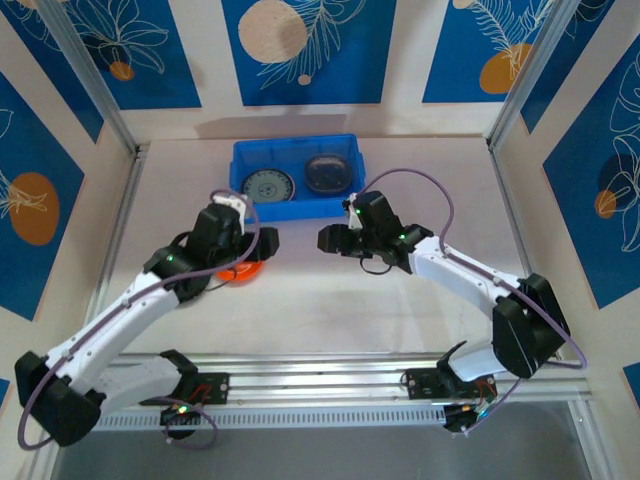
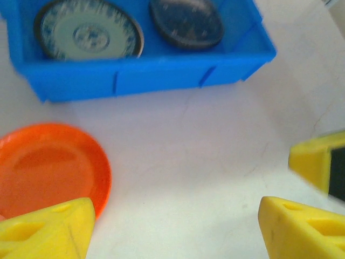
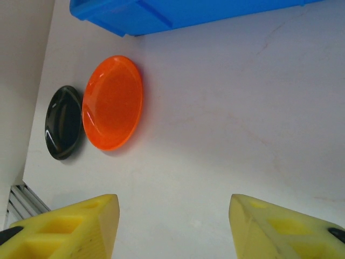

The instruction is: Place the plates into the plastic bin on the countertop

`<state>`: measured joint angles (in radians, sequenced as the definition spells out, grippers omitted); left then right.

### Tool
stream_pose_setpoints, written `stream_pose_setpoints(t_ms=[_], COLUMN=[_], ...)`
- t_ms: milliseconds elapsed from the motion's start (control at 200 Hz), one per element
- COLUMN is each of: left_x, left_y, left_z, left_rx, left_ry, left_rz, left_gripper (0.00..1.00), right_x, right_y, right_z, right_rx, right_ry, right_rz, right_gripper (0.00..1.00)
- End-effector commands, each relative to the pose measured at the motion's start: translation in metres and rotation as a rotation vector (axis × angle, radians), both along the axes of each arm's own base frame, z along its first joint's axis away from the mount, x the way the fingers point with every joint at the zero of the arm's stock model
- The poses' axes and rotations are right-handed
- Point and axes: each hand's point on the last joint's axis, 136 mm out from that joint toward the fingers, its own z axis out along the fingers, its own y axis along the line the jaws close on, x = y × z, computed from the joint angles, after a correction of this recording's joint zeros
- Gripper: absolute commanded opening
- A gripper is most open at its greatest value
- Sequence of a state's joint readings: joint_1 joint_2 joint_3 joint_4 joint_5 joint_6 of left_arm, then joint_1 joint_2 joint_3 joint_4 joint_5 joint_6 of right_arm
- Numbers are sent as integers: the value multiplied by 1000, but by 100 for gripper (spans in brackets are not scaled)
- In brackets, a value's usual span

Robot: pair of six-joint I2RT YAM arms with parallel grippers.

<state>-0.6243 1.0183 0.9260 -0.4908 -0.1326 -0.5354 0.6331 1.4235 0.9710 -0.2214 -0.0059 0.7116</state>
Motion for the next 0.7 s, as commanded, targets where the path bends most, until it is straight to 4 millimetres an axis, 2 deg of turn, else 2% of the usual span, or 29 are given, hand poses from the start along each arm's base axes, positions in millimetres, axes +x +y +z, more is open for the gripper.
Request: stream_pose_setpoints(t_ms=[0, 135, 305, 505, 695], left_x=[-19, -28, -30, -32, -36], left_y=[15, 27, 30, 33, 36], left_z=[-22, -48, -60, -66, -68], left_rx=[-72, -75, -120, -136, -150], left_ry=[63, 122, 125, 131, 132], left_rz=[89, 162, 198, 220, 226], left_gripper=[79, 77, 76, 76, 76], right_x=[5, 10, 16, 20, 23], right_y=[14, 25, 44, 77, 109], right_z=[-5, -10, -24, -45, -66], right_rx=[73, 116, 158, 211, 227], right_ry=[12, 31, 93, 186, 257], right_rz=[0, 2, 37, 109, 156], right_gripper=[55, 54, 49, 39, 37])
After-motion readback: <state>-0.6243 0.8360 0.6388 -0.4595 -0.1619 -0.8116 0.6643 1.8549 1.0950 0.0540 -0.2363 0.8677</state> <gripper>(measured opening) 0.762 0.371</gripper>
